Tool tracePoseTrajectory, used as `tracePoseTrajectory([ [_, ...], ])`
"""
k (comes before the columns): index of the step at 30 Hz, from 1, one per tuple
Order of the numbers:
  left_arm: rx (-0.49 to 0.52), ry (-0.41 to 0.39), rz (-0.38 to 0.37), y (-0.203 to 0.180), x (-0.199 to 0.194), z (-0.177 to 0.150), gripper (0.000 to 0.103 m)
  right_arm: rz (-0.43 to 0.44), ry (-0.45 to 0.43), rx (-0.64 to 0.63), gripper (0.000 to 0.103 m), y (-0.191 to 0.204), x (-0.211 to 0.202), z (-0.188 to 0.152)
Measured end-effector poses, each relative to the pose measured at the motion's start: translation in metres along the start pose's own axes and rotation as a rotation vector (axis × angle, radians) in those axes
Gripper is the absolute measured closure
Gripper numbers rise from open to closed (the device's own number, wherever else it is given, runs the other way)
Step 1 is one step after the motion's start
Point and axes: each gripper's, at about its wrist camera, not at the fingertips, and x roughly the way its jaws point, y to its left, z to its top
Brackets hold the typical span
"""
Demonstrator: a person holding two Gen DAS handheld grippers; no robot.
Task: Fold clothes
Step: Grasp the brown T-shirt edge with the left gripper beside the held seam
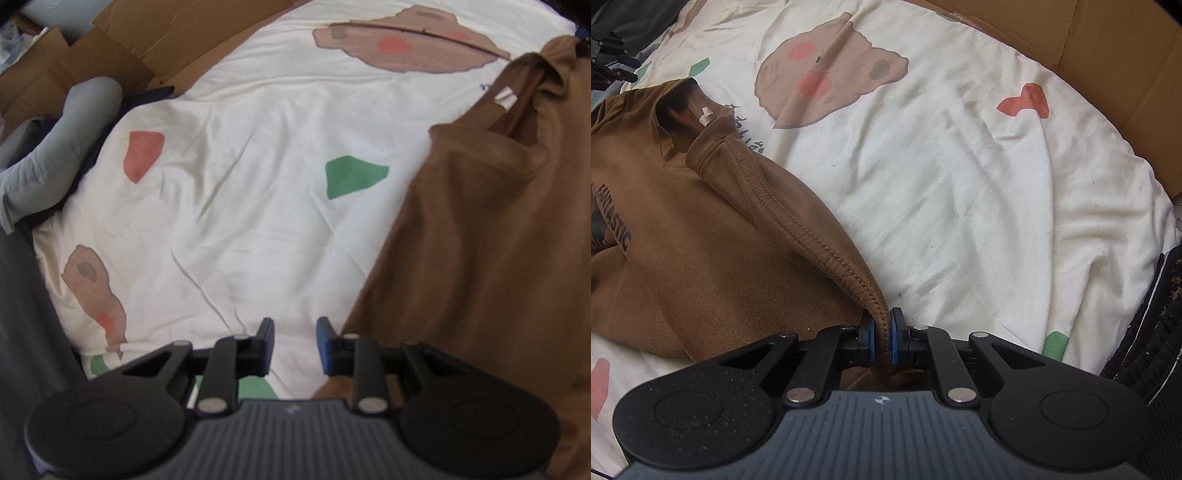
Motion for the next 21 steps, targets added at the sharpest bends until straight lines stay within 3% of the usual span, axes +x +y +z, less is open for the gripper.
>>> tracePoseTrajectory([
  [21,0.015,0.015,-0.133,-0.015,0.007,-0.008,0.082,0.005,0.006,-0.008,0.097,0.0,0.001,-0.002],
])
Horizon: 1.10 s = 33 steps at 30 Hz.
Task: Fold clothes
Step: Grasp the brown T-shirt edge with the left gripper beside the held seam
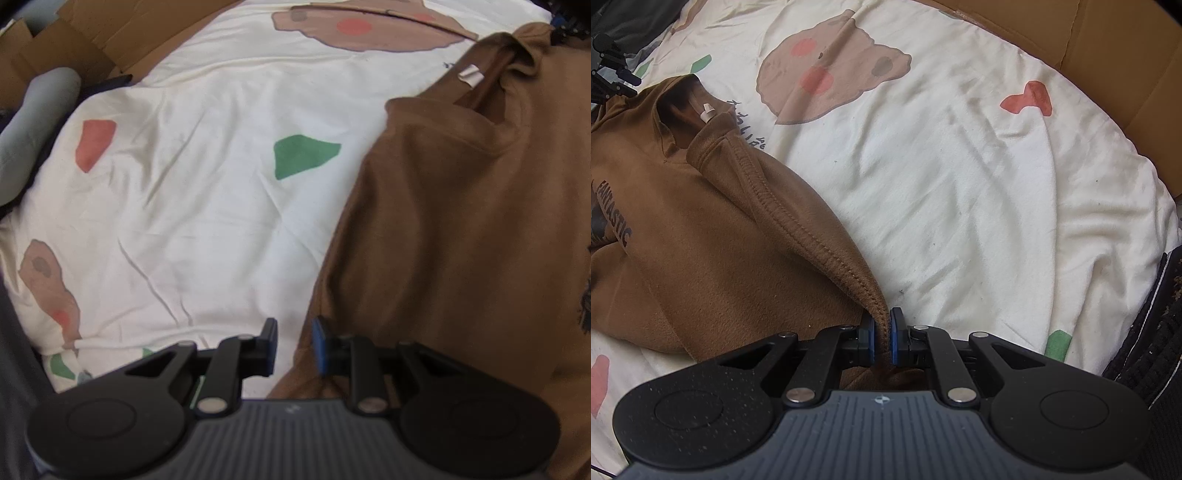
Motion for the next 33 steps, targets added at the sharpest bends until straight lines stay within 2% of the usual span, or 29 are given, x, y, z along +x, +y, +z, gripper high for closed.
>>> tracePoseTrajectory([
  [16,-0.039,0.015,-0.107,0.005,0.01,-0.003,0.085,0.003,0.002,-0.005,0.097,0.0,0.001,0.0],
  [22,-0.026,0.036,-0.113,0.001,0.022,-0.002,0.085,0.003,0.003,-0.006,0.097,0.0,0.002,0.0],
  [28,0.036,0.044,-0.096,-0.006,0.03,0.003,0.083,0.005,0.005,-0.007,0.097,0.001,0.004,0.0],
  [33,-0.006,0.043,-0.13,0.002,0.034,0.003,0.085,0.001,0.003,-0.013,0.097,0.002,0.004,0.0],
])
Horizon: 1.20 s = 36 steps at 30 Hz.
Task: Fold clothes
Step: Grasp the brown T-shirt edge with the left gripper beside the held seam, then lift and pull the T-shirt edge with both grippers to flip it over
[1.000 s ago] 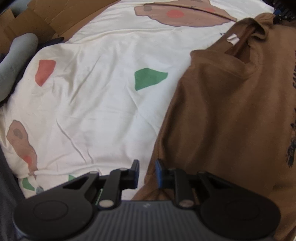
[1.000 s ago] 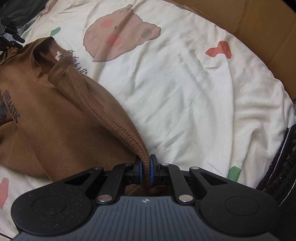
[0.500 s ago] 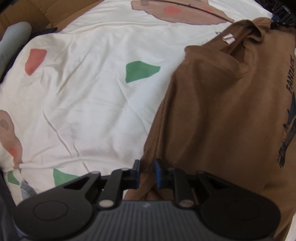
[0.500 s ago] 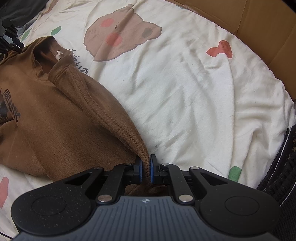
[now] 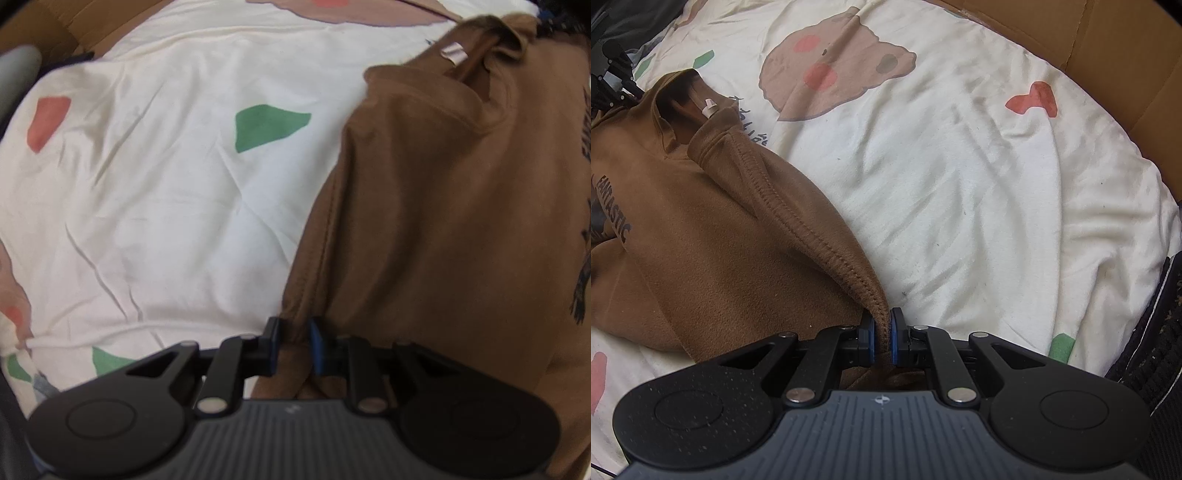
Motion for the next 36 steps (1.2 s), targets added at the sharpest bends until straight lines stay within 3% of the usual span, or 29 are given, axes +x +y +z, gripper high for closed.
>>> tracePoseTrajectory([
  [5,0.019,-0.029,0.034,-0.004,-0.006,-0.001,0.096,-0.013,-0.018,0.004,0.097,-0.001,-0.004,-0.001],
  [19,-0.034,-0.185,0.258,0.017,-0.055,-0.003,0.099,-0.111,-0.129,-0.01,0.098,-0.009,-0.03,0.025],
  [26,-0.091,-0.208,0.355,0.031,-0.063,-0.001,0.099,-0.184,-0.199,-0.025,0.099,-0.02,-0.044,0.056],
  [36,-0.205,-0.222,0.415,0.063,-0.058,0.009,0.099,-0.203,-0.206,-0.036,0.099,-0.039,-0.014,0.106],
])
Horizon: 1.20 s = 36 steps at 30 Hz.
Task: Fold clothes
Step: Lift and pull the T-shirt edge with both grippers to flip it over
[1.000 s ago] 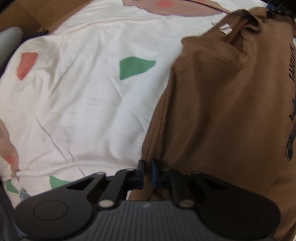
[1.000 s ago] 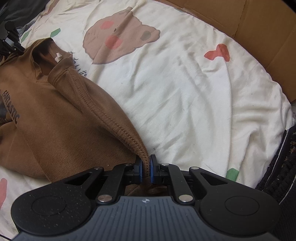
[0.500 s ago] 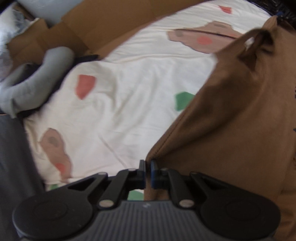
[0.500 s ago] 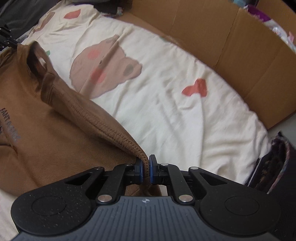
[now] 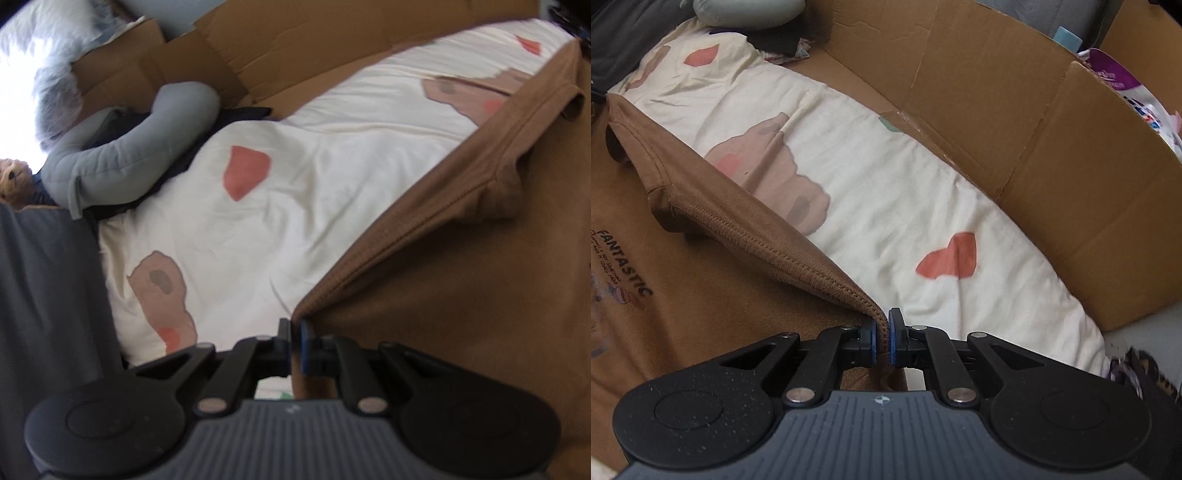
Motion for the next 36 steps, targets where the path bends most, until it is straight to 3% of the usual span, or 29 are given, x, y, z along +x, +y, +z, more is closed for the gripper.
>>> tracePoseTrajectory([
  [9,-0.05,0.069,-0.043,-0.004,0.046,0.001,0.097,0.06,0.065,0.015,0.097,-0.008,0.064,0.006],
  [13,-0.052,0.072,-0.067,-0.004,0.052,-0.001,0.093,0.1,0.044,0.04,0.094,-0.016,0.062,0.003],
  [17,-0.056,0.084,-0.086,-0.003,0.058,-0.001,0.088,0.133,0.028,0.016,0.078,-0.02,0.053,0.005],
  [20,-0.047,0.092,-0.105,-0.003,0.061,0.0,0.086,0.147,0.015,-0.029,0.078,-0.017,0.046,0.009],
  [27,-0.051,0.098,-0.128,0.002,0.064,-0.001,0.08,0.159,0.017,-0.112,0.078,-0.013,0.039,0.019],
  [31,-0.052,0.098,-0.143,0.005,0.065,-0.002,0.08,0.152,0.039,-0.125,0.086,-0.013,0.04,0.021],
  [33,-0.059,0.102,-0.154,0.006,0.066,-0.002,0.083,0.144,0.044,-0.142,0.096,-0.01,0.039,0.021],
  [36,-0.068,0.104,-0.174,0.008,0.067,0.0,0.093,0.119,0.044,-0.159,0.096,-0.006,0.042,0.022],
])
